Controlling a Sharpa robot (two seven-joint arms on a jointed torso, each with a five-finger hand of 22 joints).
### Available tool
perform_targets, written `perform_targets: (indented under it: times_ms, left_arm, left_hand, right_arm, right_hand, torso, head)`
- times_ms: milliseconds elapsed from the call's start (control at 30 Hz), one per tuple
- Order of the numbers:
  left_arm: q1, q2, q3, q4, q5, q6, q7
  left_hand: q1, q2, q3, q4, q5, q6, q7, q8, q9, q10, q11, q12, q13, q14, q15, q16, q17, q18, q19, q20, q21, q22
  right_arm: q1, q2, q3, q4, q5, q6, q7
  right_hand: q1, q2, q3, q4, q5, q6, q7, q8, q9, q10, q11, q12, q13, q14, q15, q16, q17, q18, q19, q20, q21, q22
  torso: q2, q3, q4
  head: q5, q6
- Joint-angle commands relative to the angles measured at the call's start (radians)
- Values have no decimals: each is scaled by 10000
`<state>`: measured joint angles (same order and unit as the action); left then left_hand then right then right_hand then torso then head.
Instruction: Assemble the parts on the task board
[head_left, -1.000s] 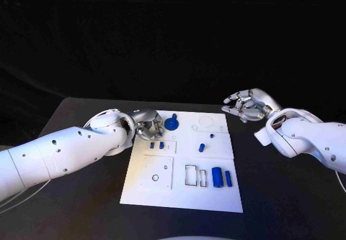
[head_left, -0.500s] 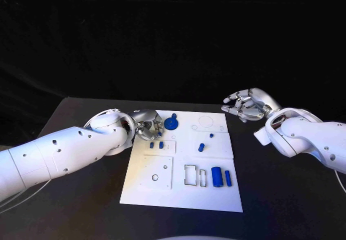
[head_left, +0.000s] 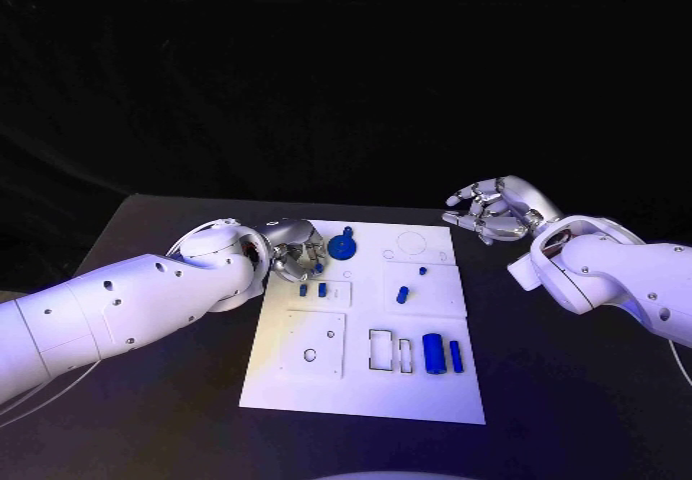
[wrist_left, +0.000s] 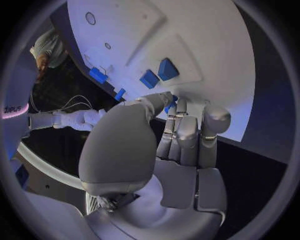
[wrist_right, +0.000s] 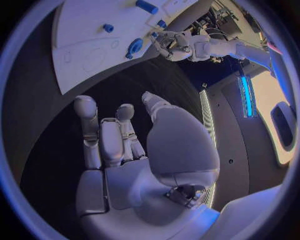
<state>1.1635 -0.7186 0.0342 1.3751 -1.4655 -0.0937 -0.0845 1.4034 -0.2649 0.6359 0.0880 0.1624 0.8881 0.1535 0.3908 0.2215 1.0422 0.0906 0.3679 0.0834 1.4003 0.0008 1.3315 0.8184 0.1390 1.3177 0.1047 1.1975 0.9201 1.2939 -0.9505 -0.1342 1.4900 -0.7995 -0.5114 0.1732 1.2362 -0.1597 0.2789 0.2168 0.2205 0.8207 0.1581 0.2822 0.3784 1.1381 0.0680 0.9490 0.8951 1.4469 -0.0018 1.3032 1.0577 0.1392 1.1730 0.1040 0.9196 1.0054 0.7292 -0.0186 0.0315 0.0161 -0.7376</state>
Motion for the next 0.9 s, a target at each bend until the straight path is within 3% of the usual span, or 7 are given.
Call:
perform_targets:
  times_ms: [33,633,833,900]
  left_arm:
    - [-2,6,3,29,14,24,-2]
    - [-2,-46,3,36,35,-40,-93]
    - [-3,-164,9,96,219,-69,-108]
    - [-3,-241,33,145,484,-87,-109]
  left_hand:
    - [-83,-22,-87,-4,-25,-93,30,-78,-17,-104,19,-76,-15,-12,81,-51,-34,-105,-93,-10,-82,-41]
    - [-111,-99,-167,-46,-8,-350,175,-309,-101,-459,166,-178,-24,-246,209,-168,-450,-24,-344,40,-340,-429]
    - [-115,-119,-196,-56,-2,-403,199,-356,-119,-562,194,-190,-24,-313,233,-202,-574,2,-428,59,-437,-578]
    - [-119,-117,-218,-56,3,-482,217,-416,-143,-621,209,-174,-14,-383,249,-240,-697,32,-512,76,-536,-730]
  right_arm:
    - [-7,6,0,0,-31,29,79]
    - [-8,6,0,-15,-32,48,47]
    - [-8,3,0,-53,-82,249,-126]
    - [-9,3,0,-76,-148,403,-233]
  right_hand:
    - [73,6,11,53,66,4,-22,64,9,26,15,-14,-9,-36,-29,-29,-8,114,-53,-4,-23,-9]
    - [76,1,2,62,67,-3,-22,66,7,-19,15,-82,-85,-42,-30,-53,-39,124,-75,-5,-80,-53]
    - [165,-9,-26,124,50,-63,2,82,-8,-725,31,-1128,-1127,-133,-18,-241,-231,169,-245,11,-476,-335]
    - [523,67,173,30,-111,57,20,164,-1,-1149,57,-1765,-1568,-294,18,-415,-412,244,-517,31,-959,-673]
  torso:
    - [-1,2,4]
    - [3,3,1]
    - [-9,4,-5]
    - [-10,1,-4]
  head:
    - [4,-6]
    - [-10,-10]
    - [-24,-14]
    - [-37,-7]
